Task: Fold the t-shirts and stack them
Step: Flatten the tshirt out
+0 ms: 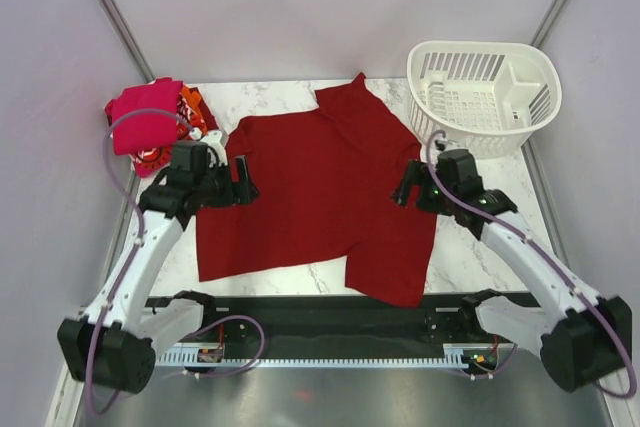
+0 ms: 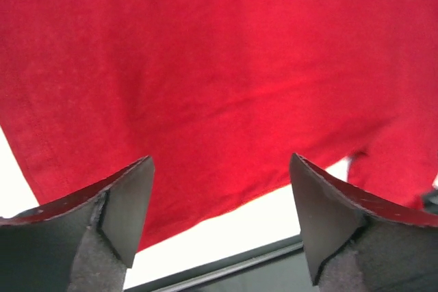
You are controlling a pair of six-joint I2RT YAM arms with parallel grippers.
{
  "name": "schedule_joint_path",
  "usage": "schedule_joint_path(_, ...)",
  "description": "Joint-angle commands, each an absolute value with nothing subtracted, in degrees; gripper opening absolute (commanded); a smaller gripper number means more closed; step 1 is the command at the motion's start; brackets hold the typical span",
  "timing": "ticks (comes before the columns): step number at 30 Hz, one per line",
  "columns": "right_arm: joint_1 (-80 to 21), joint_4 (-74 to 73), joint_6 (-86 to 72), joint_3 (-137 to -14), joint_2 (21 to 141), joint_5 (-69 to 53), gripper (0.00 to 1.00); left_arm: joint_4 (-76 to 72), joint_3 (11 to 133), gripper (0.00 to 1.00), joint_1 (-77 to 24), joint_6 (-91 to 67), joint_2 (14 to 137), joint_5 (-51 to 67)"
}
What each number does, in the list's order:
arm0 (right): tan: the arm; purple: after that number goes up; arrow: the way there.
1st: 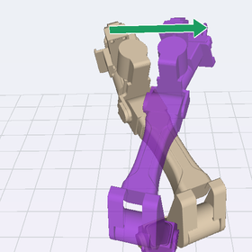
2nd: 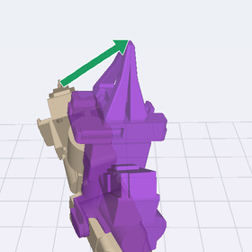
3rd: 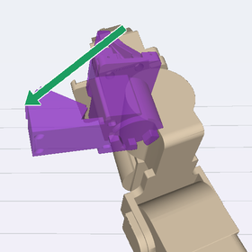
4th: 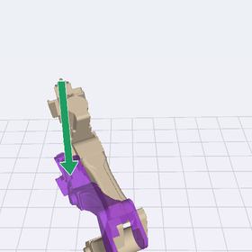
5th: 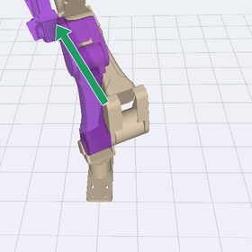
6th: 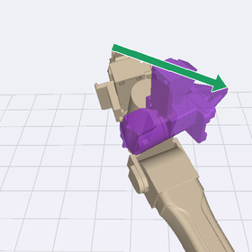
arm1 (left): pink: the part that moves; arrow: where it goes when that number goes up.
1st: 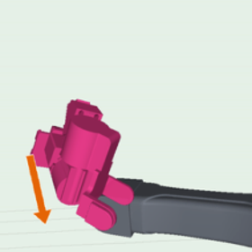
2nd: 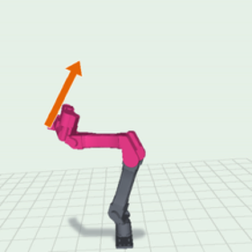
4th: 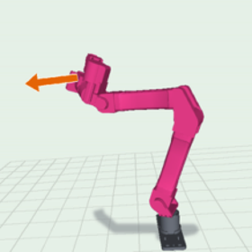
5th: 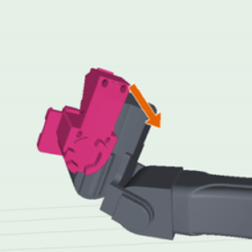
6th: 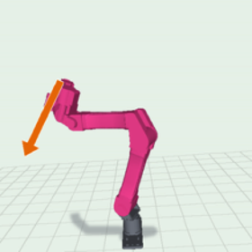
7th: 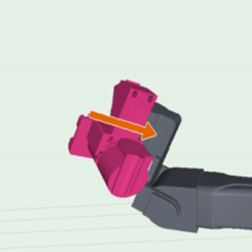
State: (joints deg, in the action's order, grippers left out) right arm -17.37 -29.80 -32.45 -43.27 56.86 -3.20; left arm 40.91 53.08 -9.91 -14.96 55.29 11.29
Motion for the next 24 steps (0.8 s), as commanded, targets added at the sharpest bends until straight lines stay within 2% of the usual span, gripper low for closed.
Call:
schedule_joint_path(1,-23.2,-22.9,-28.2,-49.6,65.9,-4.5,0.97,36.0,55.9,0.86,-10.2,-17.2,64.5,5.2)
schedule_joint_path(5,-25.0,-17.3,-26.9,-55.2,80.6,-3.8,0.97,34.5,65.1,0.79,-10.2,-16.8,76.9,0.7)
schedule_joint_path(14,-21.5,-8.4,-28.1,-64.0,101.6,-16.7,0.95,33.4,83.4,0.76,-10.3,-15.2,99.1,-1.2)
schedule_joint_path(18,-16.5,-8.2,-30.2,-63.1,105.6,-16.8,0.94,33.5,91.3,0.74,-10.4,-14.1,108.1,-1.3)
schedule_joint_path(24,-11.7,-9.2,-33.3,-56.3,103.3,-12.6,0.96,34.2,105.9,0.72,-11.8,-12.0,122.2,2.4)
